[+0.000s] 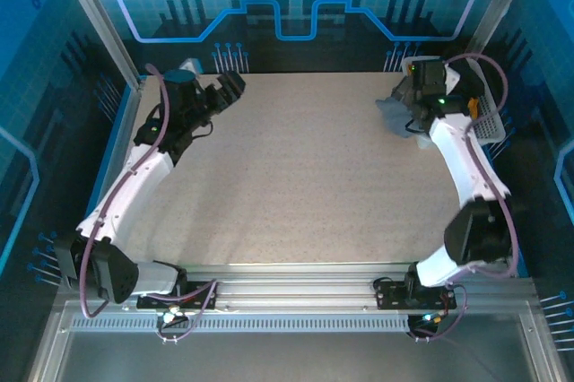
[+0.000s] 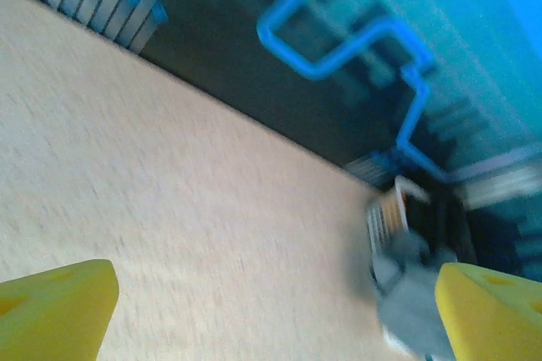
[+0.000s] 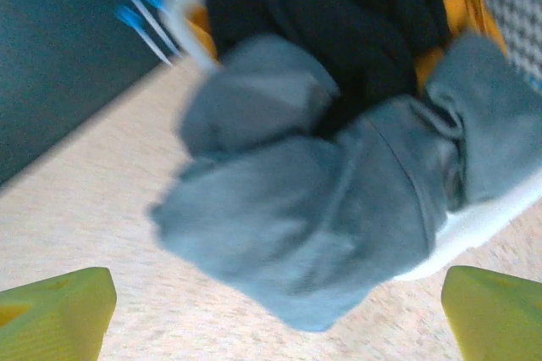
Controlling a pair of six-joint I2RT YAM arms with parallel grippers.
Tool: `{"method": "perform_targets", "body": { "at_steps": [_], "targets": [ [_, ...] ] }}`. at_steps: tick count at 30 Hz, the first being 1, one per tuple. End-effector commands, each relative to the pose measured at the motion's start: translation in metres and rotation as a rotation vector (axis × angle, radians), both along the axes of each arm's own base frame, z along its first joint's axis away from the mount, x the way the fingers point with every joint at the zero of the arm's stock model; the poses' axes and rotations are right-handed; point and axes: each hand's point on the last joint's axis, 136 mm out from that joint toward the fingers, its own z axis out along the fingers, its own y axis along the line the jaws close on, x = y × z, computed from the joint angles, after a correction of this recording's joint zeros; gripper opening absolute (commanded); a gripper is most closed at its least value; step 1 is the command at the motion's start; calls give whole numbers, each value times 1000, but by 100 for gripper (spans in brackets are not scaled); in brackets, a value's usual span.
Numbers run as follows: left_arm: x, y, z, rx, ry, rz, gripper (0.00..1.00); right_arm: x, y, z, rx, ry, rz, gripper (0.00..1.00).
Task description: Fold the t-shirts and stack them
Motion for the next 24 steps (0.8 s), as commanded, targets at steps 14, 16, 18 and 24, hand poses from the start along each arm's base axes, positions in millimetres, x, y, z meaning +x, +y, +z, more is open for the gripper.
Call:
{"method": "perform_targets", "body": {
  "at_steps": [14, 16, 18, 24],
  "targets": [
    [-47, -49, 13, -96, 49, -221, 66, 30, -38, -51, 197, -51, -189, 0],
    [-44, -51, 11, -106, 54, -225, 63, 28, -32, -26, 161, -126, -170, 0],
    [-40, -55, 9, -117, 59, -229, 60, 22, -23, -1, 125, -184, -153, 0],
    [-29, -66, 3, -135, 79, -253, 58, 5, 1, 83, 83, -385, -100, 0]
  ]
}}
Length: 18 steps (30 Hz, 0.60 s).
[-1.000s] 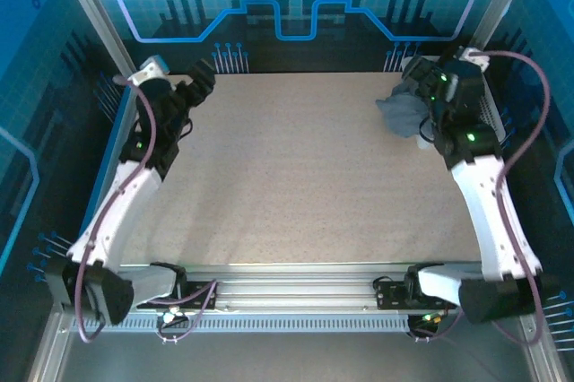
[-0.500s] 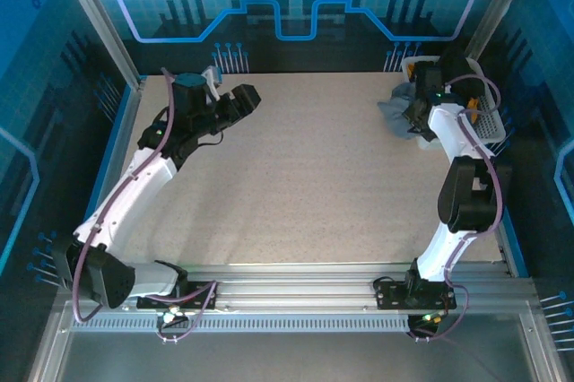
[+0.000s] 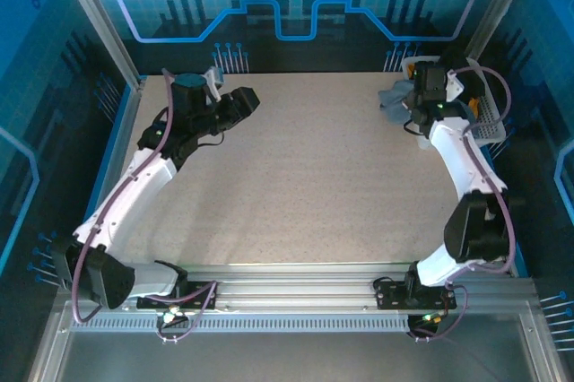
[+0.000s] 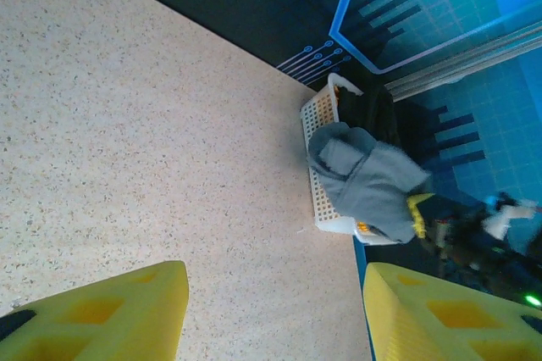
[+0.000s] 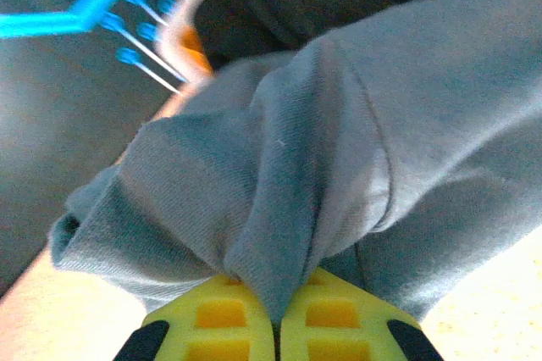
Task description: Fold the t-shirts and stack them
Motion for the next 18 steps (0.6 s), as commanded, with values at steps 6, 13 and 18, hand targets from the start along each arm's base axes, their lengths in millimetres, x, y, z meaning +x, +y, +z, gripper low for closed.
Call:
{"method": "perform_targets", "body": {
  "at_steps": [6, 13, 18],
  "targets": [
    [10, -13, -3, -24, 28, -27, 60, -8, 40, 168, -58, -393, 138, 0],
    [11, -2, -3, 28, 30, 25, 64, -25, 127, 254, -31, -573, 401, 0],
    [7, 8, -2, 52, 32, 68, 69, -44, 206, 272, 65, -613, 575, 0]
  ]
}}
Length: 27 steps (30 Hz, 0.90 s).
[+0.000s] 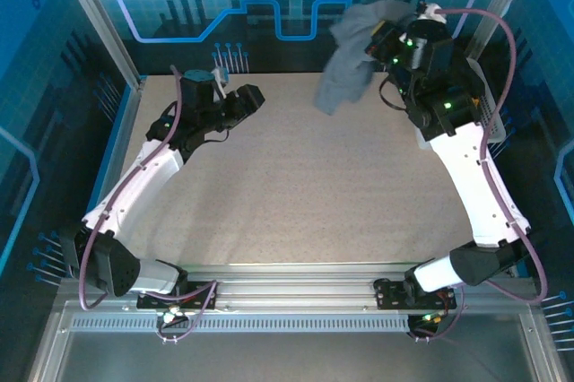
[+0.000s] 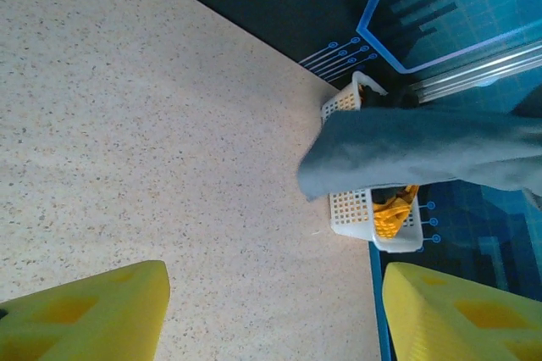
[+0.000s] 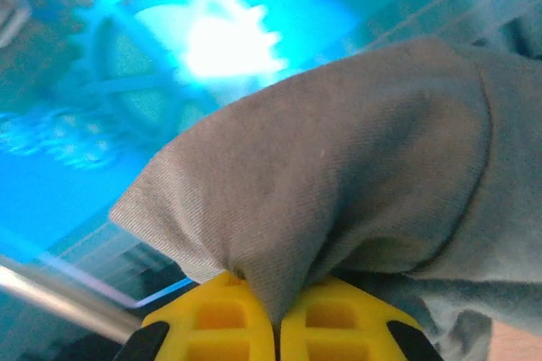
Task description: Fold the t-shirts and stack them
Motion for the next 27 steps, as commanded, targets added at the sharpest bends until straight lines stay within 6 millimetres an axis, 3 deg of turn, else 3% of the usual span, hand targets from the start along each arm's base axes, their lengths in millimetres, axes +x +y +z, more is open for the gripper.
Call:
{"method": "perform_targets", "body": {
  "at_steps": [1, 4, 6, 7, 9, 11, 14, 16, 19, 21, 24, 27],
  "targets": [
    [-8, 14, 11, 49, -14, 58, 69, -13, 50, 20, 32, -44, 122, 0],
    [-16, 45, 2, 129, 32, 198, 69, -17, 79, -31, 59, 124, 152, 0],
    [-24, 65, -2, 161, 63, 273, 69, -25, 85, -90, 46, 307, 142, 0],
    [-26, 71, -5, 168, 72, 291, 69, -31, 85, -115, 30, 375, 138, 6],
    [-33, 80, -9, 175, 89, 307, 69, -48, 72, -175, -8, 546, 109, 37],
    [-39, 83, -17, 183, 114, 307, 69, -65, 49, -216, -60, 672, 72, 53],
    [-50, 83, -40, 193, 195, 292, 69, -75, 28, -239, -170, 688, 68, 57],
    [-58, 83, -64, 200, 281, 287, 68, -72, 36, -244, -263, 653, 141, 52],
    [-73, 88, -111, 156, 453, 323, 67, -68, 85, -261, -433, 601, 375, 51],
    [-85, 96, -138, 68, 574, 378, 62, -79, 142, -283, -533, 573, 629, 54],
    [-99, 112, -152, 33, 622, 469, 61, -113, 218, -319, -709, 551, 910, 65],
    [-112, 126, -148, 54, 616, 542, 61, -142, 276, -355, -823, 557, 1108, 72]
  ]
}}
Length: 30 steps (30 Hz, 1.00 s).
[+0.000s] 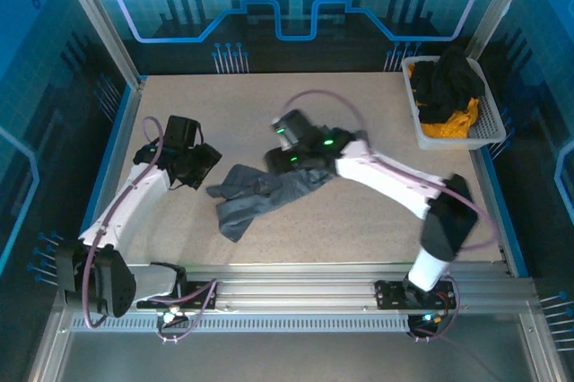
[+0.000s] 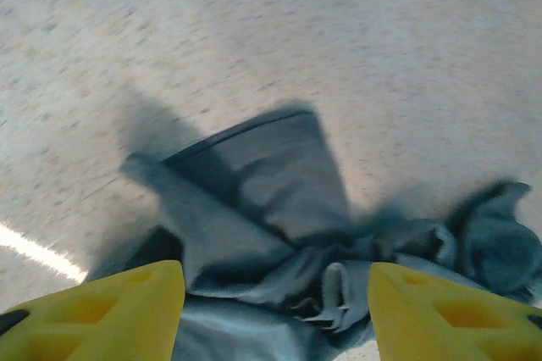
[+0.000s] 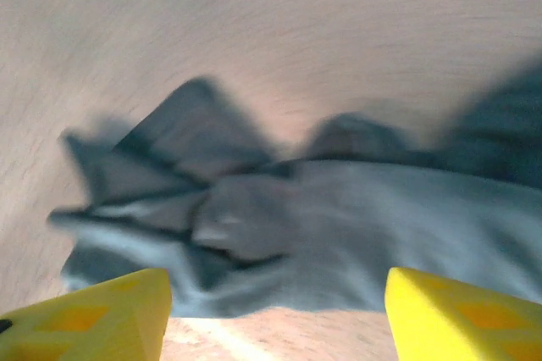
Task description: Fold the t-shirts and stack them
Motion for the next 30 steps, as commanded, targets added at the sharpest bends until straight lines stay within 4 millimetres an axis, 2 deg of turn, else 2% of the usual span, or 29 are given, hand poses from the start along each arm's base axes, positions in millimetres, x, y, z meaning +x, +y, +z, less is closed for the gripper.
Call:
{"method": "perform_targets", "body": {
  "at_steps": [1, 3, 5, 7, 9, 11, 12, 14, 15, 17, 20, 23, 27, 30],
  "targets": [
    [-19, 11, 16, -9, -10, 102, 61, -47, 70, -42, -81, 37, 376, 74],
    [-29, 21, 20, 21, -11, 147, 61, -63, 96, -66, -147, 28, 474, 78],
    [-38, 29, 26, 46, -23, 184, 61, -72, 112, -87, -189, 52, 512, 79],
    [-47, 37, 34, 70, -40, 216, 61, -71, 117, -109, -247, 80, 491, 79],
    [-55, 45, 42, 97, -59, 238, 61, -66, 113, -132, -306, 117, 442, 77],
    [-61, 50, 48, 112, -76, 252, 61, -62, 113, -138, -313, 132, 416, 66],
    [-62, 51, 52, 112, -91, 255, 61, -61, 112, -149, -325, 145, 408, 53],
    [-64, 52, 55, 108, -114, 259, 60, -55, 118, -137, -295, 118, 401, 26],
    [-64, 52, 56, 106, -123, 260, 60, -49, 121, -121, -265, 87, 390, 14],
    [-65, 51, 56, 102, -126, 260, 59, -36, 128, -78, -174, 22, 365, 2],
    [-64, 51, 55, 99, -130, 257, 58, -12, 133, 7, -6, -92, 314, 0],
    [-61, 51, 57, 92, -152, 264, 57, 13, 128, 92, 157, -191, 254, 0],
    [-49, 44, 60, 33, -205, 274, 58, 34, 112, 201, 376, -318, 187, 0],
    [-41, 38, 62, -17, -234, 283, 63, 41, 94, 278, 527, -424, 143, 0]
  ]
}}
